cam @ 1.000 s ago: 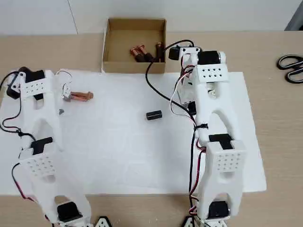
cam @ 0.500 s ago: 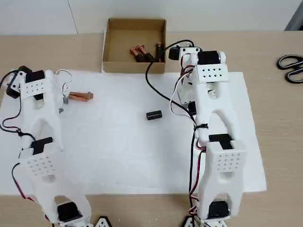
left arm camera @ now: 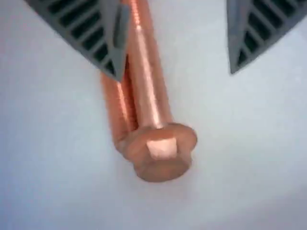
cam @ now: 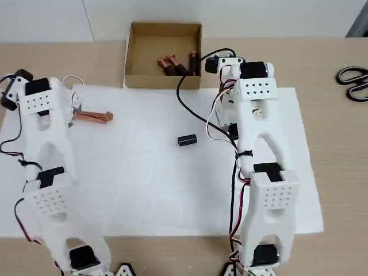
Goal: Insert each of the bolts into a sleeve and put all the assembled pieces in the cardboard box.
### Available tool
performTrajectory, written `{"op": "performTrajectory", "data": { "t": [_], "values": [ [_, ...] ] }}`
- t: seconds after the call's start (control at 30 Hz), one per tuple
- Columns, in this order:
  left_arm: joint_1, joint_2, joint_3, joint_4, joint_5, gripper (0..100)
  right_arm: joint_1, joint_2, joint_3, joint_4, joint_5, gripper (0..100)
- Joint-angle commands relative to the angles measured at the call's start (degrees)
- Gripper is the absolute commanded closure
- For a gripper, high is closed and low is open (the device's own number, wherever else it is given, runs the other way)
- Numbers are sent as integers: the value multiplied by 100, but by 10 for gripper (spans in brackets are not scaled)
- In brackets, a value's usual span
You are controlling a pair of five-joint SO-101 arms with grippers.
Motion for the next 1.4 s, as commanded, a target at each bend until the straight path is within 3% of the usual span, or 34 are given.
{"op": "performTrajectory", "data": {
  "t": [0.0, 0.63, 0.87, 1.07, 1.3, 1.37],
  "values": [
    [-9, 26, -242, -193, -44, 862, 22, -409, -26, 75, -18, 942],
    [-18, 642, -268, -378, -18, 863, 48, -409, -26, 48, -9, 942],
    [-9, 633, -251, -334, -35, 995, 48, -409, -26, 48, -18, 942],
    [62, 589, -646, 396, -88, 994, 48, -409, -26, 40, -18, 942],
    [413, 589, -2686, 2110, -1310, 994, 40, -418, -26, 40, -18, 942],
    [527, 589, -2967, 2119, -1565, 994, 31, -426, -26, 48, -9, 942]
  ]
}}
